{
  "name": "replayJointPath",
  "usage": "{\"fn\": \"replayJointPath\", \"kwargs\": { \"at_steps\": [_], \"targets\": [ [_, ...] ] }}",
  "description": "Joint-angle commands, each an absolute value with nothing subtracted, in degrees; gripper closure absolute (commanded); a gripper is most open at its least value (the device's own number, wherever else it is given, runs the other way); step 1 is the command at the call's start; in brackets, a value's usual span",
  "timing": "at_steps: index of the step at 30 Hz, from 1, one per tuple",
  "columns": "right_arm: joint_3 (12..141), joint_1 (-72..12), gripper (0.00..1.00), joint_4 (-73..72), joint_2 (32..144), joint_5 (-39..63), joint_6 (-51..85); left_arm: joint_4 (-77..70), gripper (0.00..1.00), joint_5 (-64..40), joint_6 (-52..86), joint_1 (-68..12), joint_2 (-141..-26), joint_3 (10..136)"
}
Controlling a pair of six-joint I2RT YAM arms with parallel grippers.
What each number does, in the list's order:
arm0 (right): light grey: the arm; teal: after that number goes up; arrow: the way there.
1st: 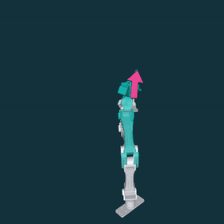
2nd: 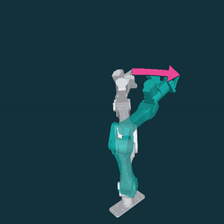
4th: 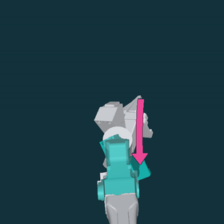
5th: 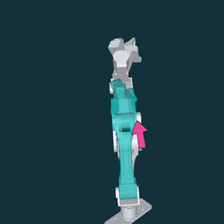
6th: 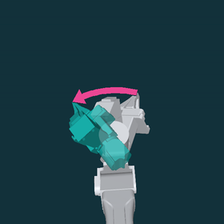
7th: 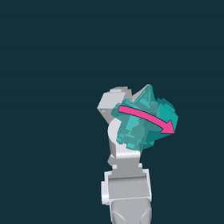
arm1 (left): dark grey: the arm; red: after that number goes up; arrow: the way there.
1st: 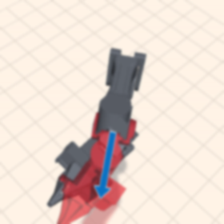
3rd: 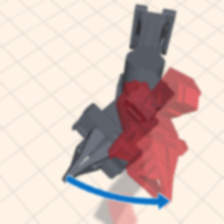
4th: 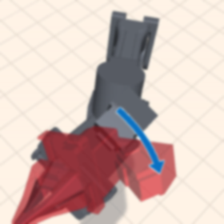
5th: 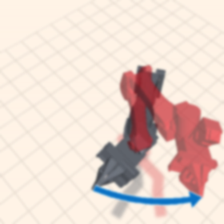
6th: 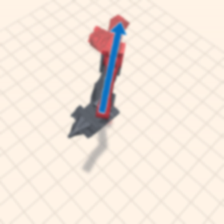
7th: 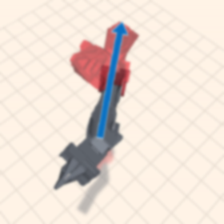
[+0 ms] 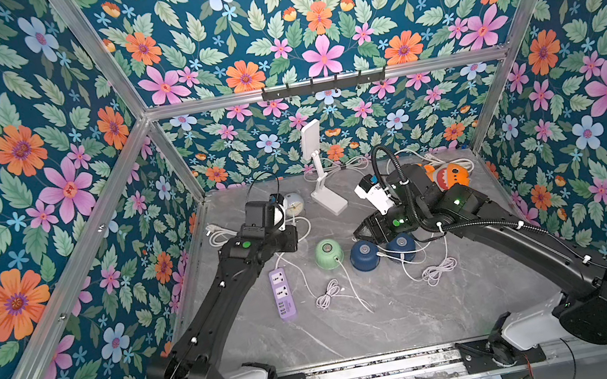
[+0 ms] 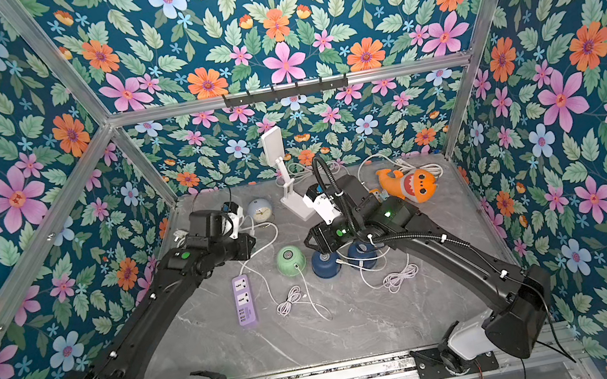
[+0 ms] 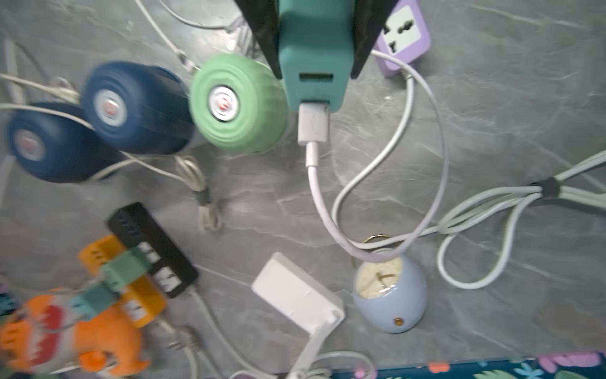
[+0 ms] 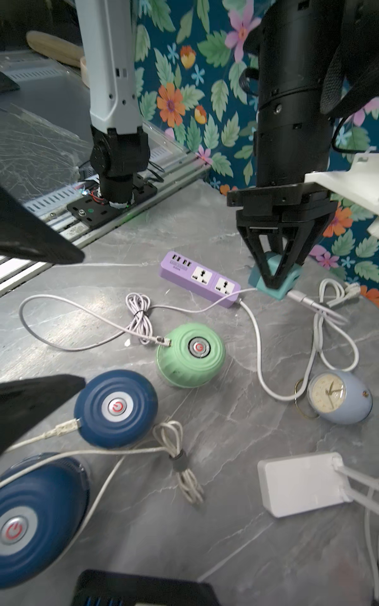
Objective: Charge the cordless meat grinders
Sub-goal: Pick up the plug from the center of the board.
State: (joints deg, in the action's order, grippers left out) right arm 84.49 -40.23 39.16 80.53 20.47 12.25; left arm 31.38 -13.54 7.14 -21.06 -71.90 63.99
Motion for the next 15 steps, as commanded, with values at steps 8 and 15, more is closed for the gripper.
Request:
{"fn": "replayJointPath", "kwargs": {
  "at_steps": [8, 15],
  "targets": [
    [87.7, -37.5, 0.40, 33.5, 80.9, 42.7, 9.2, 29.8, 1.00, -41.5, 8.0, -21.1, -64.8, 63.8],
    [88.9, -36.8, 0.44, 35.6, 82.0, 51.6, 9.7, 26.6, 1.00, -55.9, 8.9, -21.1, -64.9, 64.3]
  ]
}}
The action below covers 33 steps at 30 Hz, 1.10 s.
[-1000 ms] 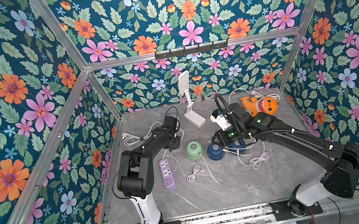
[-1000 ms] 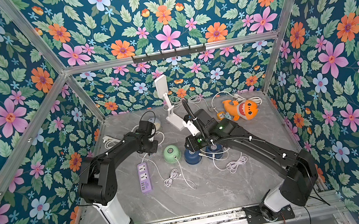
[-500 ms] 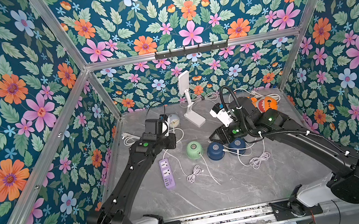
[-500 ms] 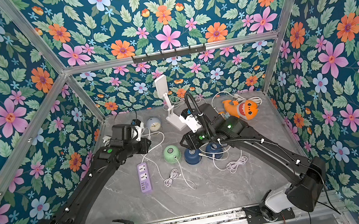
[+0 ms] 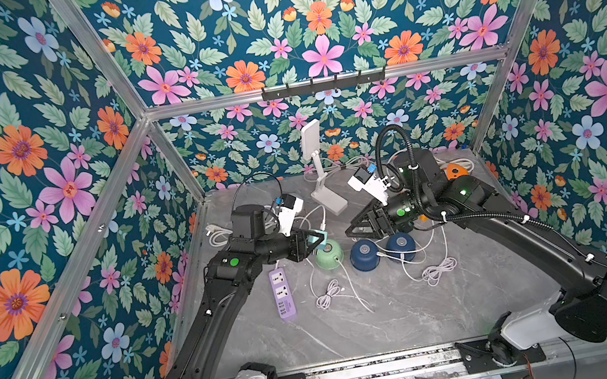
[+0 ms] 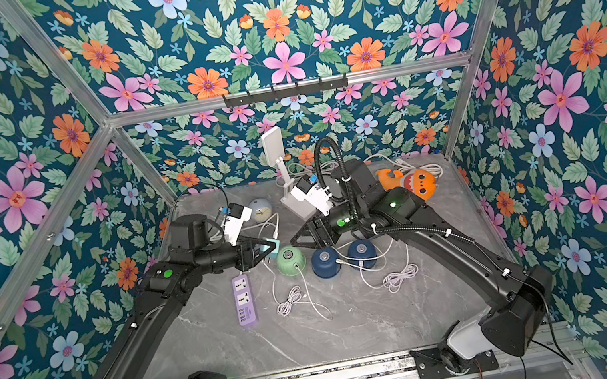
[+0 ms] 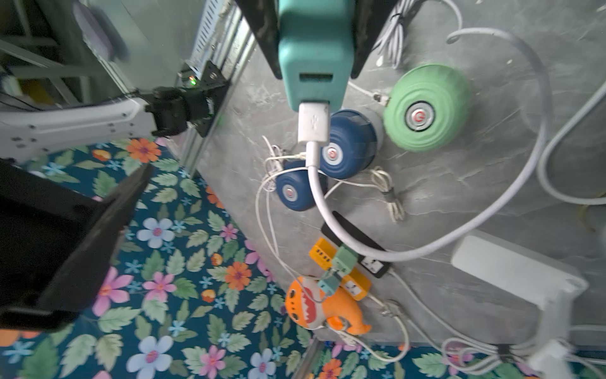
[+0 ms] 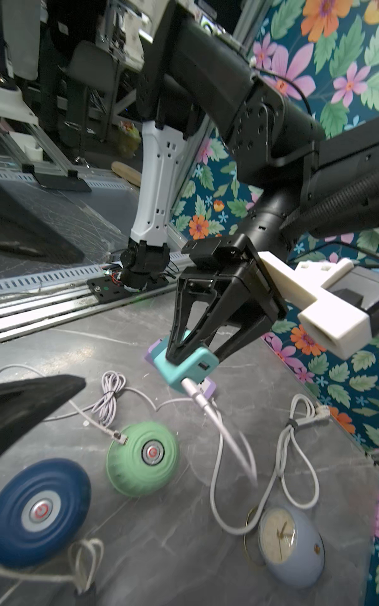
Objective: Charge the cordless meat grinders
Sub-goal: Pick up the plug from the center of the board.
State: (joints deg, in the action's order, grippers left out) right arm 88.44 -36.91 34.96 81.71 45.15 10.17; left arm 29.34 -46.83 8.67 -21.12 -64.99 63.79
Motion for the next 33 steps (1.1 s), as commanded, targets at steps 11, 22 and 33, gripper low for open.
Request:
{"fn": "replayJointPath", "kwargs": {
  "at_steps": [11, 22, 33],
  "targets": [
    [93.1, -32.0, 0.38, 40.5, 83.3, 55.5, 3.8, 39.1, 1.00, -65.1, 1.0, -21.4, -68.5, 67.5],
    [104.4, -31.7, 0.38, 49.0, 97.1, 67.0, -4.4, 38.7, 1.00, -64.2, -0.1, -24.2, -70.3, 69.1],
    [96.7, -32.7, 0.45, 45.5, 96.1, 72.7, -3.8, 37.8, 1.00, -65.4, -3.0, -24.2, -73.0, 70.5]
  ]
}}
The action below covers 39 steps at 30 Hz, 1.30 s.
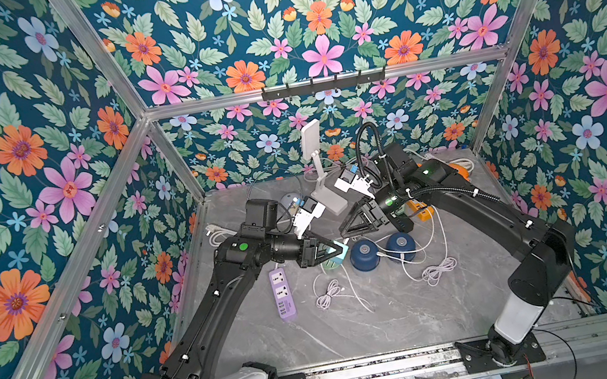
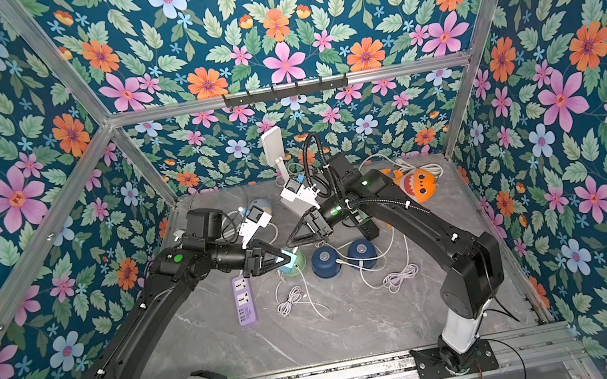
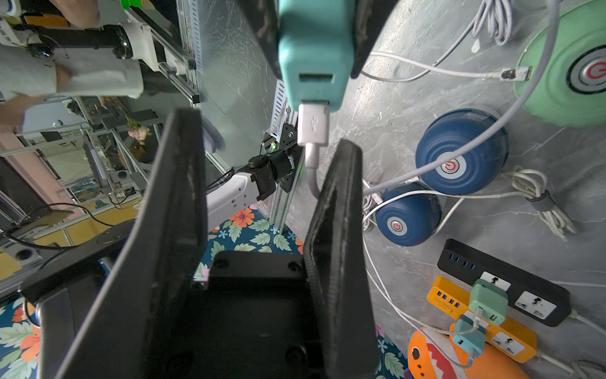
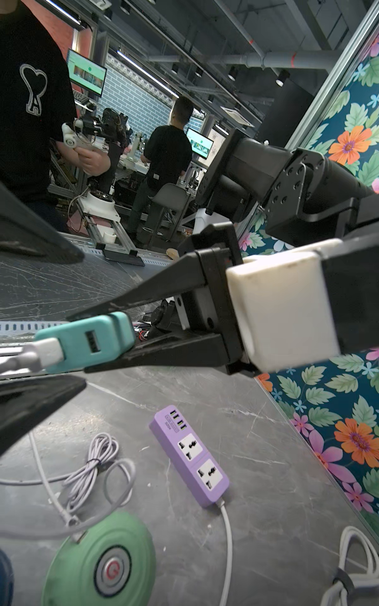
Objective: Charge the cordless meat grinders
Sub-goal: Pick up the plug from the center of the board.
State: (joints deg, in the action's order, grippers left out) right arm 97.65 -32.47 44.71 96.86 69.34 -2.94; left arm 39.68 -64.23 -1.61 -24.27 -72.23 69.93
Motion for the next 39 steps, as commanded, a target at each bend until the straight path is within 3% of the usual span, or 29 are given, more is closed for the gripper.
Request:
{"fn": "replayJointPath", "kwargs": {
  "at_steps": [1, 14, 25, 39],
  "targets": [
    [96.3, -32.7, 0.45, 46.0, 95.9, 72.1, -4.0, 37.9, 1.00, -66.0, -3.1, -24.2, -73.4, 70.6],
    [91.6, -33.0, 0.47, 47.2, 95.6, 68.7, -5.8, 38.3, 1.00, -68.6, -3.5, -24.2, -74.0, 71.3],
    [91.7, -34.2, 0.62, 45.4, 94.0, 68.4, -3.7, 36.4, 1.00, -69.8, -2.4, -24.2, -74.2, 70.0],
    [92.0, -34.1, 0.67, 42.2, 93.8, 66.3, 0.0, 32.2, 1.00, -69.6, 0.7, -24.2, -74.6, 68.5]
  ]
}}
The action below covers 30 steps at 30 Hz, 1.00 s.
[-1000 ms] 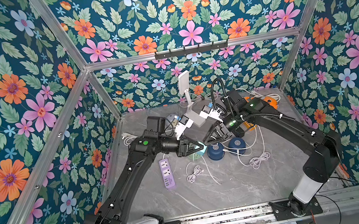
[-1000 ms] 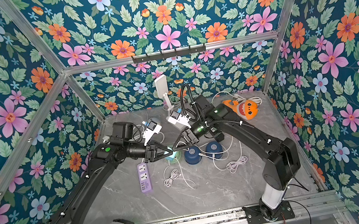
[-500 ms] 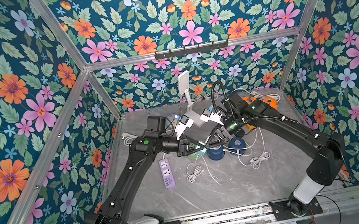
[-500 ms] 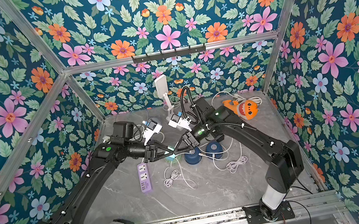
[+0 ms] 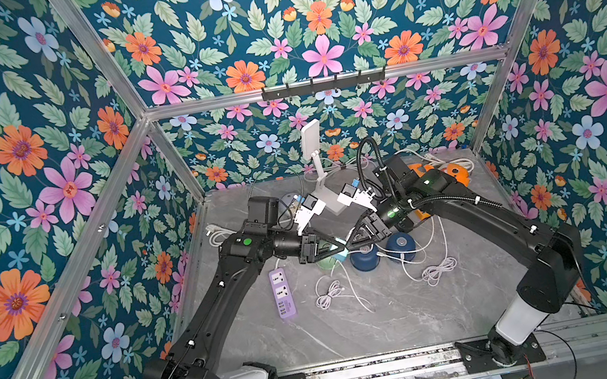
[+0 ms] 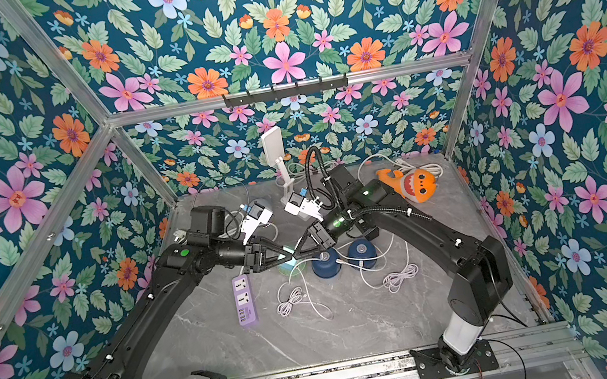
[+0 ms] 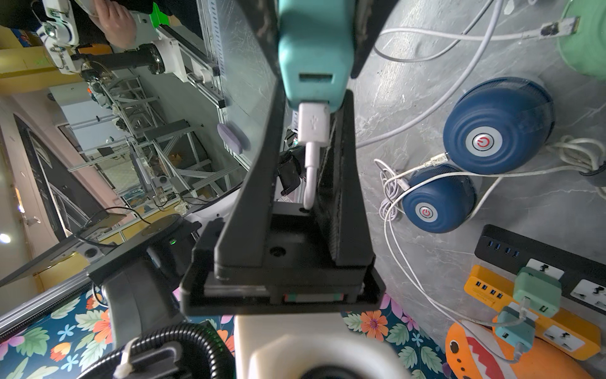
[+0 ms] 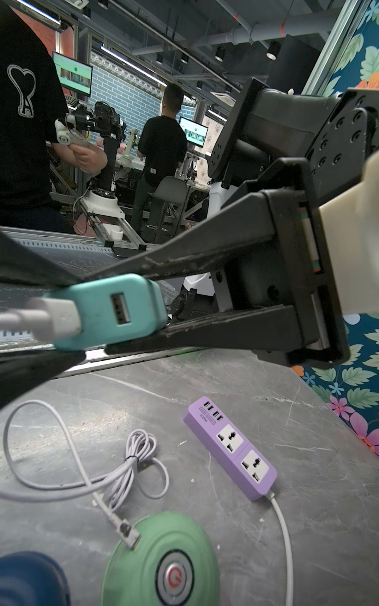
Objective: Charge the cordless meat grinders
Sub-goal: Pick up the plug from the center of the board.
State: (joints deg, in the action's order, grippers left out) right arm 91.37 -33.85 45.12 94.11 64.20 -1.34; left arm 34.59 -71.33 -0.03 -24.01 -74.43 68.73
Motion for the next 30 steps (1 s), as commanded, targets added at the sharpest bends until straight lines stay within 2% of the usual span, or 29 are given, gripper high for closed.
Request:
{"fn": "replayJointPath", "kwargs": {
  "at_steps": [1, 4, 9, 19, 30],
  "targets": [
    [91.9, -34.0, 0.63, 42.0, 93.8, 66.4, 0.0, 31.9, 1.00, -69.4, 0.8, -24.2, -74.5, 68.5],
    [90.6, -33.3, 0.44, 40.7, 93.1, 66.2, 0.8, 31.0, 1.00, -69.3, 1.4, -24.2, -74.5, 68.5],
    [86.2, -30.5, 0.34, 35.8, 90.4, 68.1, 3.5, 29.1, 1.00, -68.9, 2.6, -24.1, -74.5, 68.8],
    [83.5, -30.1, 0.29, 32.0, 88.9, 69.7, 5.9, 17.0, 1.00, -69.8, 11.5, -24.0, -73.8, 67.6],
    [82.3, -30.2, 0.32, 20.5, 89.7, 69.8, 13.8, 3.6, 1.00, -70.1, 22.2, -24.0, -73.1, 65.5]
  ]
}}
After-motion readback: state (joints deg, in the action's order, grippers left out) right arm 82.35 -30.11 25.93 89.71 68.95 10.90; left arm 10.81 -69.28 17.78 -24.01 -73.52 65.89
